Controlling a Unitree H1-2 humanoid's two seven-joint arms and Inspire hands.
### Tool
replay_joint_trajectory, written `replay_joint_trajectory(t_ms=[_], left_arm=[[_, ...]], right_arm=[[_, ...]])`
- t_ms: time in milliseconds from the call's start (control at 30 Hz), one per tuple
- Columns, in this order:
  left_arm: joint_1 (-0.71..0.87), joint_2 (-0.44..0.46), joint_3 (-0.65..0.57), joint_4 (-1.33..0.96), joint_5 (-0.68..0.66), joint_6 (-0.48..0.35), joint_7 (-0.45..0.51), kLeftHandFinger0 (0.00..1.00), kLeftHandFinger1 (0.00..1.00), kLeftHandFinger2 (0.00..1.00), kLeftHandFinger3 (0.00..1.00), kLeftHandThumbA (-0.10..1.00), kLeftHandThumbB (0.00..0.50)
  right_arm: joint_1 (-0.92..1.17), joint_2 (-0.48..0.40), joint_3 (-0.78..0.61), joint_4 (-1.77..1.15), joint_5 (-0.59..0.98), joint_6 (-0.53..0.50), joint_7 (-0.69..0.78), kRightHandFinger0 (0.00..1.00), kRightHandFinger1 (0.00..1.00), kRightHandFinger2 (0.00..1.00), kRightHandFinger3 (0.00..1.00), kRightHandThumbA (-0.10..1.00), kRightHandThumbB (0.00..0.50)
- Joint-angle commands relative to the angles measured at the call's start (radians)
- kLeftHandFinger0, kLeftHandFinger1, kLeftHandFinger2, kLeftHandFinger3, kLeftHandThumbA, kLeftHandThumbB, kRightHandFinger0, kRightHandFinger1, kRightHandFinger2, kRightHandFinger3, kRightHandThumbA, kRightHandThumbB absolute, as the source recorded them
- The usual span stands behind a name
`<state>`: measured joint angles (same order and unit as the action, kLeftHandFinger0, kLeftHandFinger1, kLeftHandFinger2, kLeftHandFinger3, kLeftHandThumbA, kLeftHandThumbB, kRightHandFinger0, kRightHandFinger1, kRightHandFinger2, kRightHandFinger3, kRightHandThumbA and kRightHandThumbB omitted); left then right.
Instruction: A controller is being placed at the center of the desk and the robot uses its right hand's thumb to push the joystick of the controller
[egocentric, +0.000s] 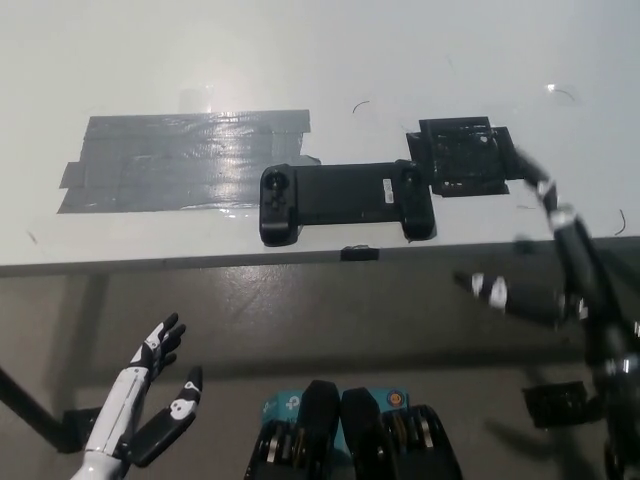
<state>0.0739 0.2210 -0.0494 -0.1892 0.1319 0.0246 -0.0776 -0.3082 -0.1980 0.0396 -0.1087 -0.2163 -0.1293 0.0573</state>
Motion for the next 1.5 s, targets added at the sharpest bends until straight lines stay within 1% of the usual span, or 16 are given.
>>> replay_joint_trajectory(t_ms=[0, 100, 200, 233, 333, 467, 533, 600, 733, 833, 867, 900, 1033, 1067, 1133, 1467], left_arm=[[-0.011, 0.005, 0.001, -0.033, 0.007, -0.016, -0.007, 1.0, 1.0, 1.0, 1.0, 0.5, 0.1], [-0.011, 0.007, 0.007, -0.034, 0.003, -0.016, -0.006, 1.0, 1.0, 1.0, 1.0, 0.51, 0.107], [-0.02, 0.008, 0.009, -0.041, 0.001, 0.001, -0.008, 1.0, 1.0, 1.0, 1.0, 0.5, 0.103], [-0.018, 0.008, 0.009, -0.044, -0.004, -0.001, -0.011, 1.0, 1.0, 1.0, 1.0, 0.5, 0.097], [-0.013, 0.008, 0.012, -0.043, -0.007, -0.008, -0.009, 1.0, 1.0, 1.0, 1.0, 0.49, 0.097], [-0.016, 0.009, 0.014, -0.042, -0.006, -0.008, -0.009, 1.0, 1.0, 1.0, 1.0, 0.5, 0.092], [-0.025, 0.008, 0.013, -0.04, -0.008, -0.005, -0.011, 1.0, 1.0, 1.0, 1.0, 0.49, 0.093], [-0.028, 0.007, 0.012, -0.038, -0.012, -0.009, -0.013, 1.0, 1.0, 1.0, 1.0, 0.48, 0.091], [-0.049, 0.012, 0.01, -0.038, -0.001, 0.003, -0.015, 1.0, 1.0, 1.0, 1.0, 0.49, 0.092], [-0.072, 0.014, 0.013, -0.03, -0.005, 0.004, -0.017, 1.0, 1.0, 1.0, 1.0, 0.51, 0.096], [-0.068, 0.011, 0.01, -0.031, 0.0, 0.001, -0.013, 1.0, 1.0, 1.0, 1.0, 0.51, 0.098], [-0.064, 0.007, 0.01, -0.031, -0.007, -0.003, -0.014, 1.0, 1.0, 1.0, 1.0, 0.49, 0.095], [-0.059, 0.001, 0.005, -0.038, -0.003, 0.003, -0.013, 1.0, 1.0, 1.0, 1.0, 0.48, 0.09], [-0.059, 0.002, 0.005, -0.041, -0.003, 0.006, -0.013, 1.0, 1.0, 1.0, 1.0, 0.48, 0.09], [-0.063, 0.005, 0.008, -0.044, -0.006, 0.01, -0.015, 1.0, 1.0, 1.0, 1.0, 0.47, 0.09], [-0.079, 0.006, 0.009, -0.051, -0.008, 0.03, -0.018, 1.0, 1.0, 1.0, 1.0, 0.43, 0.085]], right_arm=[[-0.121, -0.022, -0.033, 0.032, 0.003, 0.074, -0.003, 1.0, 1.0, 1.0, 1.0, 1.0, 0.326], [-0.209, -0.02, -0.033, 0.122, 0.022, 0.106, 0.012, 1.0, 1.0, 1.0, 1.0, 1.0, 0.325], [-0.282, -0.02, -0.03, 0.223, 0.018, 0.11, 0.006, 1.0, 1.0, 1.0, 1.0, 1.0, 0.351], [-0.304, -0.023, -0.023, 0.246, 0.001, 0.135, 0.007, 1.0, 1.0, 1.0, 1.0, 1.0, 0.365], [-0.378, -0.023, -0.014, 0.352, 0.015, 0.142, 0.021, 1.0, 1.0, 1.0, 1.0, 1.0, 0.353], [-0.447, -0.019, -0.005, 0.439, 0.018, 0.188, 0.036, 1.0, 1.0, 1.0, 1.0, 1.0, 0.357], [-0.481, -0.018, -0.001, 0.483, 0.024, 0.204, 0.045, 1.0, 1.0, 1.0, 1.0, 0.99, 0.377], [-0.514, -0.019, 0.01, 0.534, 0.02, 0.224, 0.056, 1.0, 1.0, 1.0, 1.0, 1.0, 0.425], [-0.57, -0.025, 0.03, 0.609, 0.009, 0.236, 0.067, 1.0, 1.0, 1.0, 1.0, 1.0, 0.427], [-0.609, -0.024, 0.039, 0.678, 0.008, 0.209, 0.057, 1.0, 1.0, 1.0, 1.0, 1.0, 0.43], [-0.613, -0.026, 0.045, 0.689, 0.004, 0.213, 0.058, 1.0, 1.0, 1.0, 1.0, 1.0, 0.433], [-0.615, -0.024, 0.046, 0.693, 0.006, 0.222, 0.06, 1.0, 1.0, 1.0, 1.0, 1.0, 0.452], [-0.632, -0.024, 0.07, 0.739, -0.019, 0.22, 0.049, 1.0, 1.0, 1.0, 1.0, 1.0, 0.438], [-0.637, -0.02, 0.074, 0.754, -0.019, 0.222, 0.048, 1.0, 1.0, 1.0, 1.0, 1.0, 0.419], [-0.648, -0.014, 0.077, 0.783, -0.015, 0.212, 0.043, 1.0, 1.0, 1.0, 1.0, 1.0, 0.407], [-0.67, 0.005, 0.073, 0.86, 0.003, 0.212, 0.04, 1.0, 1.0, 1.0, 1.0, 1.0, 0.387]])
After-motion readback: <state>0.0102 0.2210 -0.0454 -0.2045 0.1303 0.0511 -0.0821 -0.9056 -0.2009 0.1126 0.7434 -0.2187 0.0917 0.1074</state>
